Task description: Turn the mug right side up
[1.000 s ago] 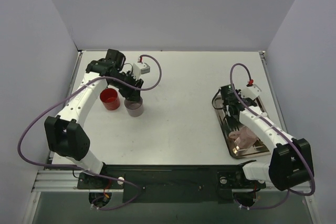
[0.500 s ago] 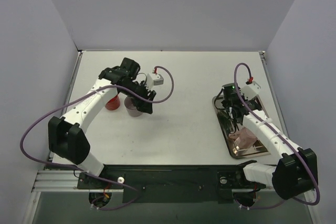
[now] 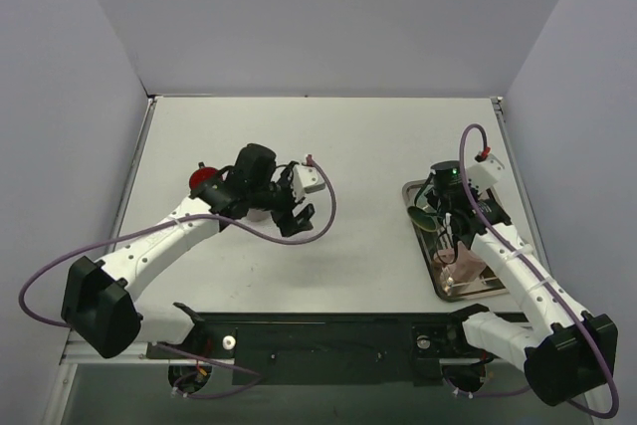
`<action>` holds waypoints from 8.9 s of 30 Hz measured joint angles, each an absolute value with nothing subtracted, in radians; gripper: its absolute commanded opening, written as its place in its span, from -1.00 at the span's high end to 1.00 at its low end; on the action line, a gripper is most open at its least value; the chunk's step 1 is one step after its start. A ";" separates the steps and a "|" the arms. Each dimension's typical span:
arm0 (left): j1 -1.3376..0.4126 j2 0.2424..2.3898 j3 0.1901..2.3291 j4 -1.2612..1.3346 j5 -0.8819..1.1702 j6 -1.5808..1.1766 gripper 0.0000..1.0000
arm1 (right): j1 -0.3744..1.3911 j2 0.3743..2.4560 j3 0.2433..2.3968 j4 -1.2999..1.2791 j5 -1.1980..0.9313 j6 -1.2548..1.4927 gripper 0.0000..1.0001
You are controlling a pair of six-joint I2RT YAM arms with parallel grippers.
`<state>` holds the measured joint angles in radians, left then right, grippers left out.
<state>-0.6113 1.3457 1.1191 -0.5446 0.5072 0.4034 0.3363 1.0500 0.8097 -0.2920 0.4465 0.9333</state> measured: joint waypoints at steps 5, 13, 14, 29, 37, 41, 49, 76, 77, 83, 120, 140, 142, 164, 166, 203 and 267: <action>-0.699 1.272 0.937 -0.273 0.455 0.432 -0.81 | 0.354 1.047 0.811 -0.321 0.441 0.937 1.00; -0.836 1.263 0.719 0.236 0.356 0.476 -0.83 | 0.433 0.986 0.819 -0.362 0.433 0.997 1.00; -0.858 1.288 0.718 0.295 0.337 0.469 -0.83 | 0.446 0.982 0.822 -0.364 0.434 1.011 1.00; -1.078 1.579 0.647 0.871 -0.049 0.546 -0.81 | 0.749 0.971 0.856 -0.356 0.540 1.210 1.00; -1.077 1.623 0.652 1.004 -0.167 0.630 -0.63 | 0.801 0.972 0.868 -0.318 0.540 1.258 1.00; -1.077 1.671 0.670 1.013 -0.206 0.671 -0.08 | 0.824 0.972 0.868 -0.292 0.528 1.278 1.00; -1.052 1.627 0.677 0.982 -0.273 0.674 1.00 | 0.839 0.976 0.854 -0.256 0.507 1.362 1.00; -0.542 1.933 1.530 -0.715 0.003 0.368 1.00 | 0.193 1.288 1.053 -0.468 0.680 0.976 -0.44; -0.540 1.956 1.561 -0.734 0.004 0.368 1.00 | 0.182 1.327 1.063 -0.467 0.672 0.987 -0.44; -0.533 2.062 1.711 -0.792 -0.001 0.369 0.76 | 0.156 1.529 1.155 -0.448 0.627 1.066 -0.38; -0.522 1.839 1.696 -0.880 0.241 0.401 0.04 | 0.052 2.027 1.449 -0.543 0.587 1.248 0.56; -0.522 1.808 1.675 -0.878 0.253 0.401 0.04 | 0.042 2.037 1.427 -0.525 0.606 1.214 1.00; -0.522 1.808 1.675 -0.879 0.259 0.401 0.04 | 0.041 2.023 1.405 -0.502 0.605 1.201 1.00; -0.525 1.643 1.476 -0.794 0.627 0.432 -0.24 | 0.157 1.498 0.984 -0.213 0.323 1.019 1.00; -0.529 1.582 1.360 -0.682 0.630 0.430 -0.28 | 0.207 1.428 0.984 -0.210 0.299 1.011 1.00; -0.825 1.052 0.189 1.254 0.196 1.167 -0.44 | 1.031 1.189 1.238 -0.295 0.112 1.028 1.00; -0.841 1.031 0.172 1.313 0.056 1.389 1.00 | 0.978 1.275 1.221 -0.115 -0.078 1.179 1.00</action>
